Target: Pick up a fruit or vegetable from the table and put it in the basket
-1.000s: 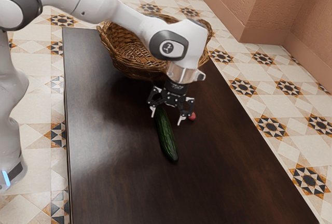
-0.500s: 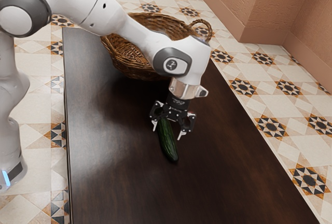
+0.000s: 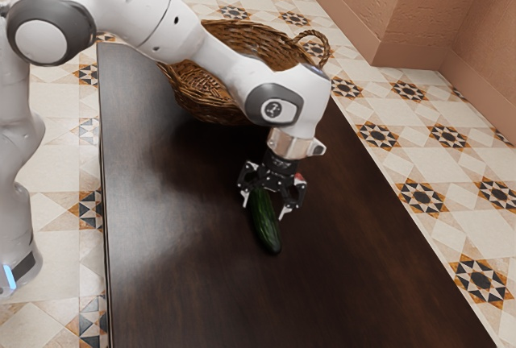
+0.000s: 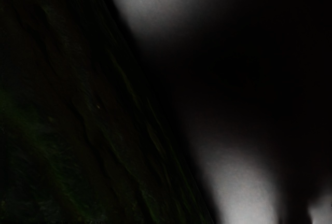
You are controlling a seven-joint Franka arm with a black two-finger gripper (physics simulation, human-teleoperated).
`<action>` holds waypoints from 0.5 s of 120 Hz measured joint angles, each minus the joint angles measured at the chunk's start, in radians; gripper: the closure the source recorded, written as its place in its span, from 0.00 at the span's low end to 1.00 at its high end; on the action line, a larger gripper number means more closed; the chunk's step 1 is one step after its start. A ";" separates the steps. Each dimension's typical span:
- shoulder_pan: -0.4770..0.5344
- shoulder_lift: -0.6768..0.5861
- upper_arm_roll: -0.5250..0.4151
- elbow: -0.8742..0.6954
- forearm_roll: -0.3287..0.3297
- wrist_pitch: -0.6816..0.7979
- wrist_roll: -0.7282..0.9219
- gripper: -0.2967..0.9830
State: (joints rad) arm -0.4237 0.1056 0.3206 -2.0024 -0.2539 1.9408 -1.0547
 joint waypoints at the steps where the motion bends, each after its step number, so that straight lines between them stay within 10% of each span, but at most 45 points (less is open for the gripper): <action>1: 0.000 0.001 0.000 0.000 0.000 0.000 0.000 0.34; 22: -0.003 0.006 -0.002 0.003 0.008 -0.004 0.003 0.31; 60: 0.000 -0.006 0.000 0.012 0.017 -0.010 -0.003 0.58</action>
State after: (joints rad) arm -0.4237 0.1000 0.3203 -1.9901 -0.2365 1.9309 -1.0573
